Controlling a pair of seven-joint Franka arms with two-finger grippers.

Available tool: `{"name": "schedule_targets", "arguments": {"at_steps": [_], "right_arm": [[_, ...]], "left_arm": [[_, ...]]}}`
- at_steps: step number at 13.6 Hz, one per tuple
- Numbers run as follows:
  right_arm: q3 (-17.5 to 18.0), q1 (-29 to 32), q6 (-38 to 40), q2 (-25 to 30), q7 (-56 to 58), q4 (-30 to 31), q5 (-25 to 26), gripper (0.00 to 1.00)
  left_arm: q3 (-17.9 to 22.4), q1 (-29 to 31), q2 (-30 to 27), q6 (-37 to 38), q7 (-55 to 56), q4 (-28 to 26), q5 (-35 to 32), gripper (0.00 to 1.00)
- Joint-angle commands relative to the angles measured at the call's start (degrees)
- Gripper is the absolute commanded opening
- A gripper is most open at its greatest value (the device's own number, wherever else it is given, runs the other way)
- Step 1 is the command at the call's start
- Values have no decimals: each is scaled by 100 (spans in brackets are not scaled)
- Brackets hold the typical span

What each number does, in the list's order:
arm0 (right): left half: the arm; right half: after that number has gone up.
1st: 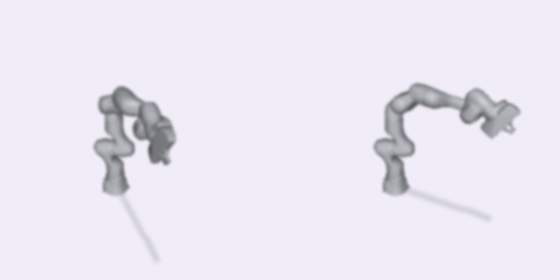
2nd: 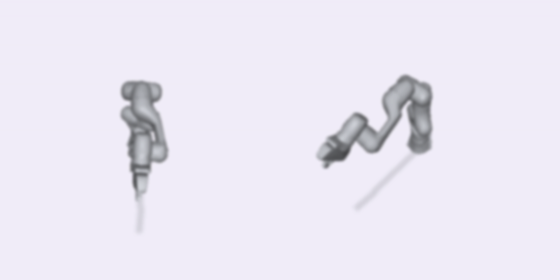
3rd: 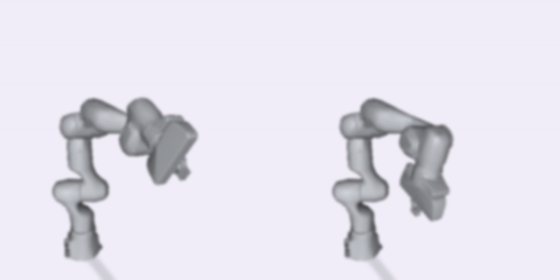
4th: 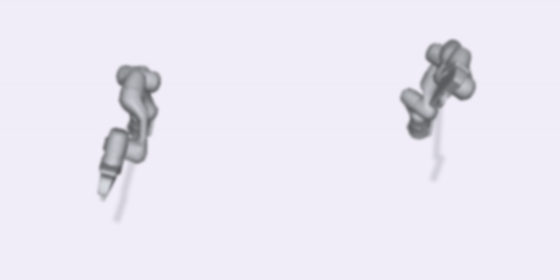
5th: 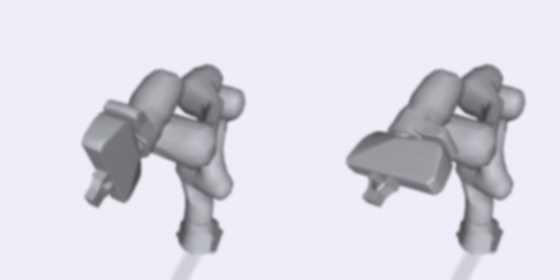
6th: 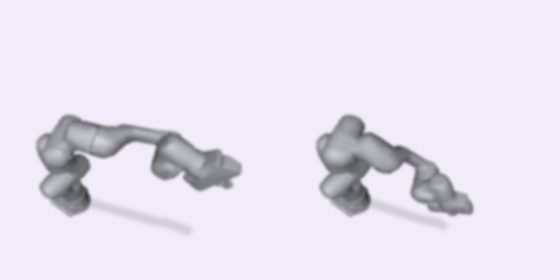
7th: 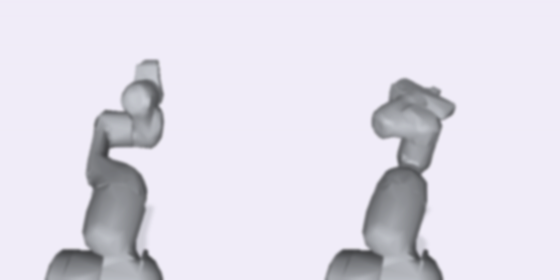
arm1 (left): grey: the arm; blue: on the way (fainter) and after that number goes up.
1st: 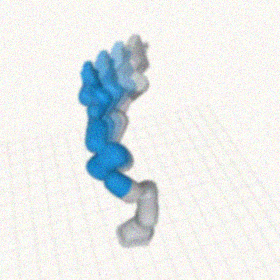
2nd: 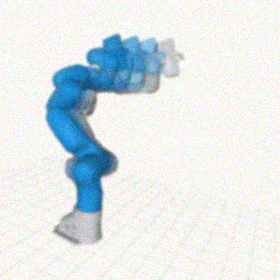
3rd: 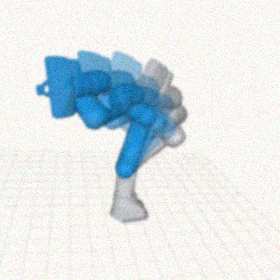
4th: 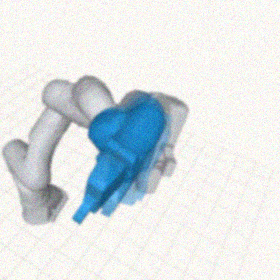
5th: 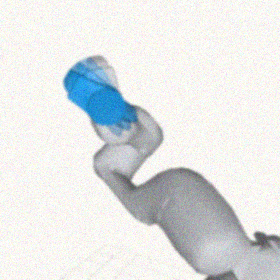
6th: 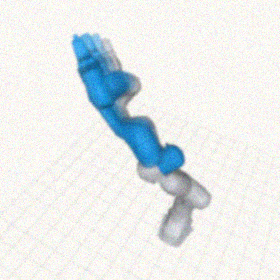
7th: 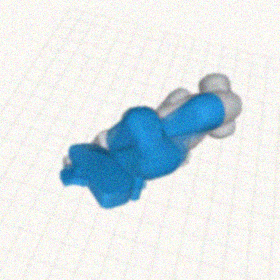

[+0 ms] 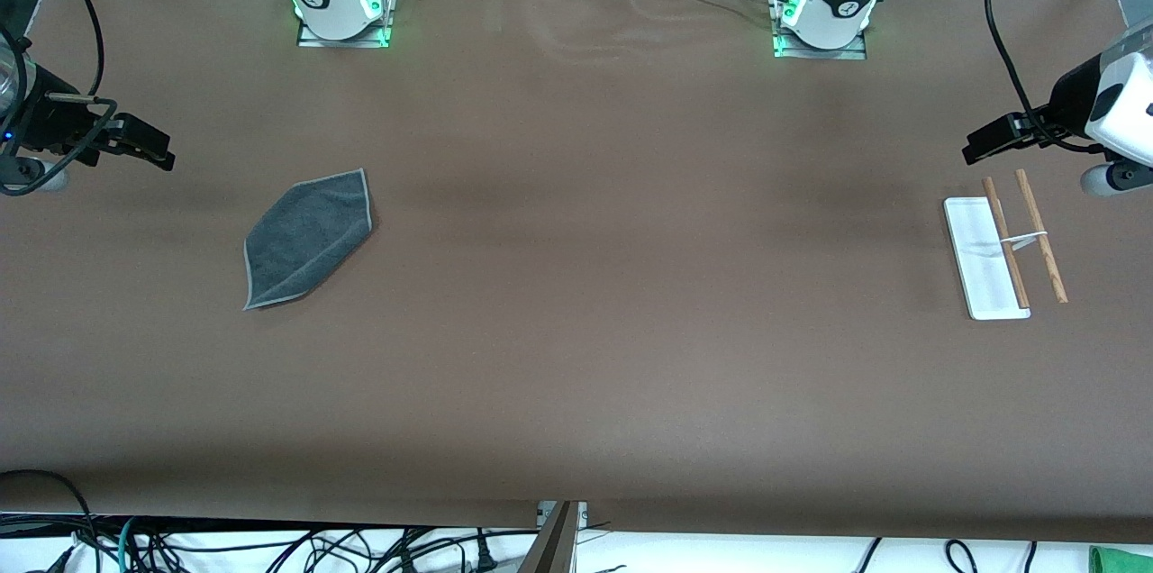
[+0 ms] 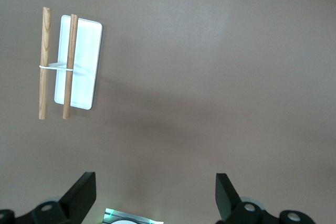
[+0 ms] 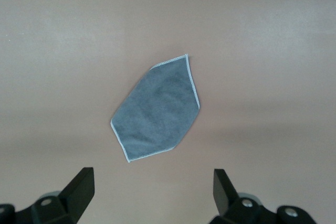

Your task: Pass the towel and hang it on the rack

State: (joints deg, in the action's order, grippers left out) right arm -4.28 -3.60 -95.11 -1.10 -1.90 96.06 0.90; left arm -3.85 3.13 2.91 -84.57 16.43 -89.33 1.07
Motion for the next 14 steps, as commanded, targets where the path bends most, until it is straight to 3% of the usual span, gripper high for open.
{"name": "schedule_targets", "arguments": {"at_steps": [1,14], "right_arm": [[67,70,2,67,59,62,6,100],[67,70,10,67,58,54,6,100]], "left_arm": [[-37,39,51,37,9,170,113,100],[-37,39,69,37,9,187,192,100]]}}
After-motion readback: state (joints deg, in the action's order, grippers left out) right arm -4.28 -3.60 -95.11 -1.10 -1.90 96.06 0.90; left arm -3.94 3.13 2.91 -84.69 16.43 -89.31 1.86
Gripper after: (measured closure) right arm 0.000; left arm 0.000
